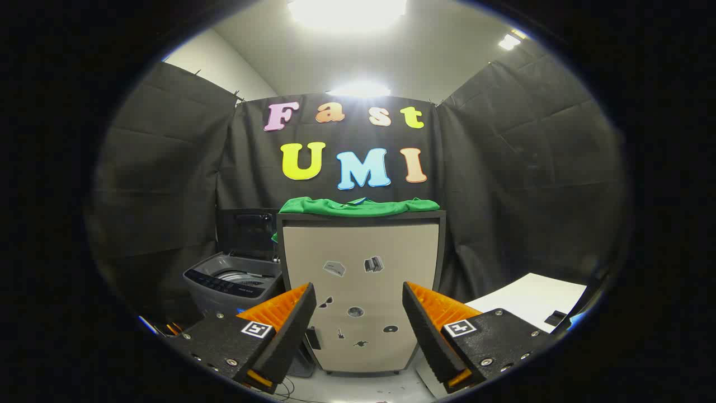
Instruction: Put the clothes into the washing machine and then close the washing machine lid.
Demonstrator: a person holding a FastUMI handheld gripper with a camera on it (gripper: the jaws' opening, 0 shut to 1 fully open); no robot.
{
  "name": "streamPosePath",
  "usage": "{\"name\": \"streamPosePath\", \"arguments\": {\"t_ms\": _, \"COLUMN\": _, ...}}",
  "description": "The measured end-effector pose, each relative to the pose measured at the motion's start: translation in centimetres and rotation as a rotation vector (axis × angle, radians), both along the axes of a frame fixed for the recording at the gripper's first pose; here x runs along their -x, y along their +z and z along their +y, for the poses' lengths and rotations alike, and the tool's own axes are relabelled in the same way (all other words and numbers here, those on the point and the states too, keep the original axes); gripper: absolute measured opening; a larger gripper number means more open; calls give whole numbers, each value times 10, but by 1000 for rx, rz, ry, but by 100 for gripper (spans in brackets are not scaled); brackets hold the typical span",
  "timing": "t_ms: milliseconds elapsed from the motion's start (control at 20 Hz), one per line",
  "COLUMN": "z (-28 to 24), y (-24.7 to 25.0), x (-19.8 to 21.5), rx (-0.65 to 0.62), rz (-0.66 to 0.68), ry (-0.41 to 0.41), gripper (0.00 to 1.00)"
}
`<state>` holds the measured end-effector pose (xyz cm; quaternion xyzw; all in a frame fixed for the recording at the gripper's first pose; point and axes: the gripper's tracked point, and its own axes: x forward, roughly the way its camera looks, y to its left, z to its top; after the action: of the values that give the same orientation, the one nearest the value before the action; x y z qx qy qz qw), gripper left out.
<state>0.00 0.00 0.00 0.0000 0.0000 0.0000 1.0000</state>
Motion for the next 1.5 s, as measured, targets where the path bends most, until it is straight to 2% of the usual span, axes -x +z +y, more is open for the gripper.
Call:
{"name": "streamPosePath", "arguments": {"t_ms": 750, "z": 14, "y": 2, "x": -5, "rx": -22, "rz": 3, "ry": -4, "gripper": 96}}
{"name": "streamPosePath", "arguments": {"t_ms": 1100, "z": 8, "y": 49, "x": -18, "rx": -39, "rz": -32, "ry": -25, "gripper": 95}}
{"name": "streamPosePath", "arguments": {"t_ms": 1500, "z": 8, "y": 122, "x": -86, "rx": -55, "rz": -33, "ry": -9, "gripper": 95}}
